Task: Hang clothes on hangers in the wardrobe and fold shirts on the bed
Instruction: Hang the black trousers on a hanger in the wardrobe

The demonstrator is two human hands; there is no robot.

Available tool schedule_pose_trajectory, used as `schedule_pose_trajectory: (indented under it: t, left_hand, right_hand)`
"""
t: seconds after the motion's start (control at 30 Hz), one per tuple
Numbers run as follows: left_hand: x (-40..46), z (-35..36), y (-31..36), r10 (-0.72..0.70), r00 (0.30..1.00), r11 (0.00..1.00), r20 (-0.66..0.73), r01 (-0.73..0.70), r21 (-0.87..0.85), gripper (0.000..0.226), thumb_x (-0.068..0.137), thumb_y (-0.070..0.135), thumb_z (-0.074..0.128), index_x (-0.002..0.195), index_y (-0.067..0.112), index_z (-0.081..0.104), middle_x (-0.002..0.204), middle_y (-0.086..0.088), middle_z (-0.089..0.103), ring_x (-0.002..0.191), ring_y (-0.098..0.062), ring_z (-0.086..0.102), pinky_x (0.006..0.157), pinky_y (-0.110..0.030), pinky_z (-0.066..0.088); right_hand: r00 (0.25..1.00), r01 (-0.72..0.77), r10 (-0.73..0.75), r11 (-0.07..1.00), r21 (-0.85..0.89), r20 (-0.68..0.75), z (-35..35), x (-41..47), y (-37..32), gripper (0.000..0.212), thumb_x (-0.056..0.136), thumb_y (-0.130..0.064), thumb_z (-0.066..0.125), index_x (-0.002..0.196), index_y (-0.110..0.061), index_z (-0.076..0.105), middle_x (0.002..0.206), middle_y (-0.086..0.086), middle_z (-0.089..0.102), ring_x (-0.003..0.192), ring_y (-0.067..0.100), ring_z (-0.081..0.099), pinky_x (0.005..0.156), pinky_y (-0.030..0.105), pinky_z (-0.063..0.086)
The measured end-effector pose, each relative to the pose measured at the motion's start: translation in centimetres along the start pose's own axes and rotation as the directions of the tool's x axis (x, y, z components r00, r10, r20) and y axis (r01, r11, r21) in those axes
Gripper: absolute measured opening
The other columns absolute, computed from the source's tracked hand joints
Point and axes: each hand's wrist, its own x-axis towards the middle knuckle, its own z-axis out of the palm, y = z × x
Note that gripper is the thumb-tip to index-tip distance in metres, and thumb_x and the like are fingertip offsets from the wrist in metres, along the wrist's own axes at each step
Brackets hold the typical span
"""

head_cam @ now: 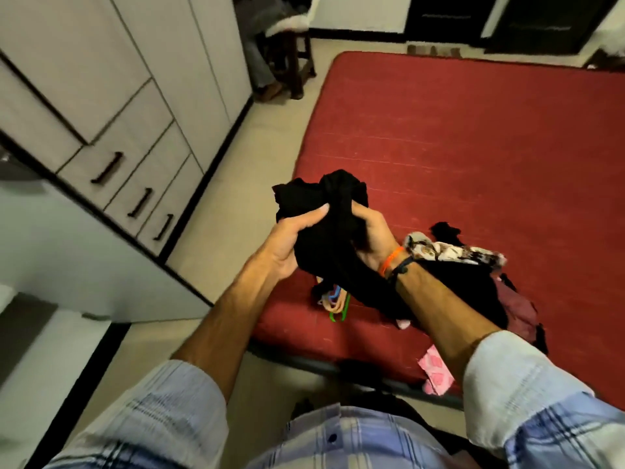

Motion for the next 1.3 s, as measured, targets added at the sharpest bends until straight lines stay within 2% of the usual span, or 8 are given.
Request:
schedule_pose_trajectory:
  t: [0.17,0.37,0.53,0.73,0.93,1.07,1.17,1.3]
  left_hand:
    - [-5.8,-4.8,1.9,0.102,0.976,0.991,-0.192,-0.117,-0.066,0.058,0.089,0.034,0.066,0.139,0.007,0.054,0.137,-0.021,0.057,0.126,-0.035,0.056,0.109,-0.045,0.044]
    - [-13.9,-7.3,4.0,0.193,0.878,0.940,-0.439,-0.293,-0.173,0.060,0.097,0.052,0.048,0.134,0.006,0.059,0.129,-0.017,0.064,0.116,-0.030,0.064,0.095,-0.036,0.054]
    - [-20.5,-8.7,3.6,0.191,0.668,0.911,-0.719,-0.394,-0.123,0.049,0.089,0.038,0.067,0.127,0.007,0.065,0.124,-0.017,0.067,0.115,-0.034,0.064,0.105,-0.045,0.048]
    - [-28.0,-9.2,1.9,0.191,0.289,0.904,-0.938,-0.425,0.053,0.031,0.082,0.009,0.076,0.112,0.001,0.070,0.104,-0.015,0.074,0.095,-0.029,0.072,0.093,-0.045,0.056]
    - [-32.8,-11.1,1.1,0.131,0.175,0.932,-0.976,-0.357,0.061,0.072,0.066,0.017,0.088,0.123,-0.002,0.048,0.111,-0.020,0.069,0.088,-0.031,0.073,0.071,-0.047,0.062]
    - [-35.0,-13.2,1.6,0.243,-0.004,0.970,-0.970,0.021,0.243,0.060,0.076,0.009,0.074,0.127,0.007,0.042,0.119,-0.009,0.058,0.103,-0.023,0.061,0.078,-0.036,0.057]
    - [-37.0,-14.8,2.8,0.492,0.090,0.857,-0.866,0.125,0.500,0.076,0.070,-0.010,0.070,0.140,0.013,0.048,0.132,-0.002,0.058,0.121,-0.019,0.056,0.100,-0.032,0.050]
    - [-39.3,-16.7,4.1,0.593,0.222,0.758,-0.774,0.171,0.629,0.072,0.078,-0.012,0.066,0.140,0.019,0.049,0.124,0.000,0.059,0.102,-0.014,0.063,0.080,-0.023,0.054]
  right_hand:
    - [0.978,-0.127,0.134,0.990,-0.055,0.161,6.8,0.5,1.8,0.021,0.096,-0.013,0.049,0.105,-0.002,0.064,0.072,0.006,0.072,0.059,0.015,0.069,0.049,0.022,0.053]
    - [0.890,-0.225,0.284,0.954,-0.198,0.356,13.6,0.6,5.0,0.021,0.092,-0.013,0.052,0.105,-0.005,0.067,0.084,0.005,0.074,0.071,0.017,0.070,0.060,0.023,0.055]
    - [0.763,-0.156,0.361,0.908,-0.388,0.536,18.1,-1.7,7.5,0.009,0.091,-0.004,0.053,0.094,-0.007,0.060,0.061,0.000,0.063,0.043,0.011,0.055,0.031,0.016,0.032]
    - [0.593,0.017,0.446,0.825,-0.564,0.670,22.8,-5.1,10.3,0.014,0.092,0.003,0.052,0.097,-0.006,0.060,0.062,0.004,0.059,0.045,0.011,0.054,0.034,0.017,0.030]
    - [0.536,0.387,0.413,0.656,-0.648,0.737,26.7,-6.8,13.2,0.020,0.084,-0.003,0.072,0.103,-0.004,0.066,0.072,0.000,0.069,0.057,0.010,0.065,0.051,0.024,0.049]
    - [0.396,0.658,0.297,0.568,-0.494,0.869,30.8,-7.5,15.0,0.042,0.070,0.008,0.074,0.105,-0.013,0.066,0.094,0.003,0.072,0.086,0.015,0.069,0.073,0.027,0.056]
    - [0.289,0.805,0.347,0.417,-0.423,0.892,33.6,-8.2,15.6,0.035,0.072,0.010,0.062,0.086,-0.022,0.062,0.078,-0.004,0.063,0.071,0.008,0.059,0.059,0.022,0.045]
    - [0.271,0.770,0.354,0.478,-0.422,0.895,36.7,-8.5,16.8,0.034,0.073,0.017,0.055,0.072,-0.017,0.055,0.065,-0.004,0.052,0.057,0.001,0.049,0.054,0.023,0.039]
